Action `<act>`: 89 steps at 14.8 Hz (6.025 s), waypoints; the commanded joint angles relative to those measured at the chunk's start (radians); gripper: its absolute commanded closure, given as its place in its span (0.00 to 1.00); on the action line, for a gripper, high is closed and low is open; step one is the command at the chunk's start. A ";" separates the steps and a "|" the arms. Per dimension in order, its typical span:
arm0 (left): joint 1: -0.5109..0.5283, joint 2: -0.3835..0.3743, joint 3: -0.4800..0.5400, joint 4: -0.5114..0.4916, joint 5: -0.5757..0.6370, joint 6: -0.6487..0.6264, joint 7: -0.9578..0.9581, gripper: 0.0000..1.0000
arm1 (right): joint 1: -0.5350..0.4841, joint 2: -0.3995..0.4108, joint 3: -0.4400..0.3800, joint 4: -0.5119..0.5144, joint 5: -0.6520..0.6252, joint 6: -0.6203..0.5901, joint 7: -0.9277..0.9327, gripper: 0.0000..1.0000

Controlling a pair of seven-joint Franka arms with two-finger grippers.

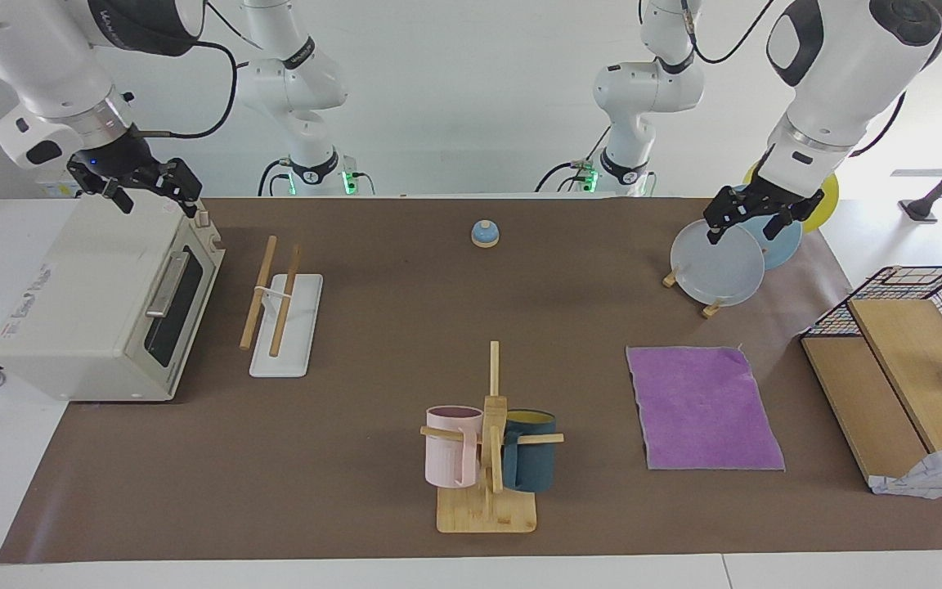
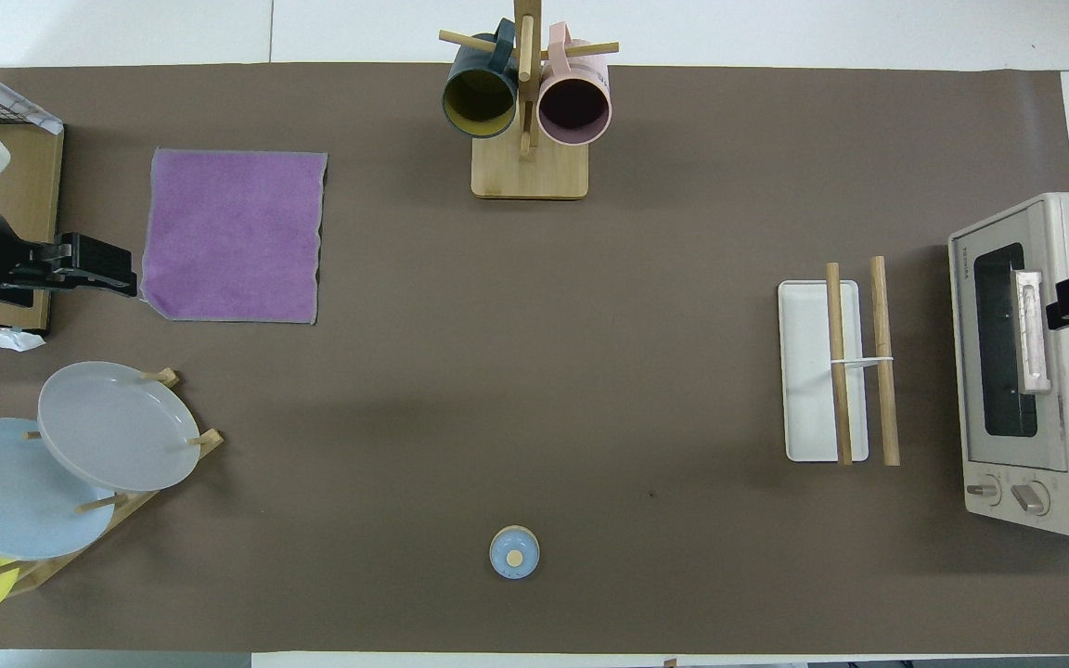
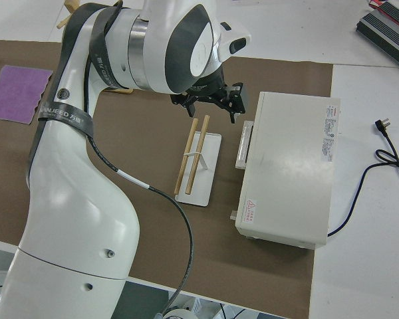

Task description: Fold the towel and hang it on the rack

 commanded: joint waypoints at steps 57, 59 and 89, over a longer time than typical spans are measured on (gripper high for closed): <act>0.226 0.359 0.002 -0.246 -0.054 0.626 -0.098 1.00 | -0.009 -0.005 0.004 -0.001 0.020 -0.012 -0.019 0.00; 0.213 0.350 0.000 -0.206 -0.050 0.574 -0.052 1.00 | -0.009 -0.005 0.004 -0.001 0.020 -0.012 -0.019 0.00; -0.041 0.227 -0.009 -0.316 -0.121 0.663 0.132 0.00 | -0.009 -0.005 0.004 -0.001 0.020 -0.012 -0.019 0.00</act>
